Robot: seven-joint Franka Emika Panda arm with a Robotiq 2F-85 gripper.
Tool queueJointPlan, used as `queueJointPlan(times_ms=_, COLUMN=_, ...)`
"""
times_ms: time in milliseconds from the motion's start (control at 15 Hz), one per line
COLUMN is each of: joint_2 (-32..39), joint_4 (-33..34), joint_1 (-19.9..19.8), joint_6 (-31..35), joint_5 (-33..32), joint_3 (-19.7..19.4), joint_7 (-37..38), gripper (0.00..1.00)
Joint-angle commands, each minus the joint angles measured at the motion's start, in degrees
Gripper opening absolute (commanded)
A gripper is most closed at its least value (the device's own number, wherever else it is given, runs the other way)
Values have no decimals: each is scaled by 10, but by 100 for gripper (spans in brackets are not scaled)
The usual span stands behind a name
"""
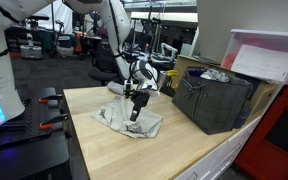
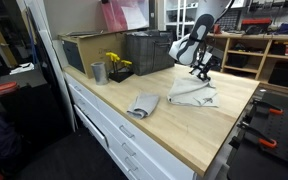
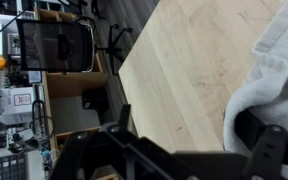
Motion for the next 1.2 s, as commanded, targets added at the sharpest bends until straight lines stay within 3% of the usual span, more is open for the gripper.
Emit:
queueJointPlan(times_ms=0, joint_2=6, joint_4=12, joint_1=2, joint_6=-44, joint_5=-27, joint_3=-7, joint_7=20, gripper=100)
queueJointPlan(times_ms=333, joint_2=14, joint_4=25, joint_1=0, joint_6=-95, joint_5=-58, joint_3=-14, joint_7=125, gripper=100)
queueJointPlan(times_ms=600, joint_2=-32, joint_4=4, joint_1=-12, joint_6=-57, joint_5=-51, joint_3=4, joint_7=205, gripper=100)
queueJointPlan(times_ms=1133, joint_2=-125, joint_4=-55, joint_1=-31, joint_6=0, joint_5=114, joint_3=96, joint_7=186, gripper=100)
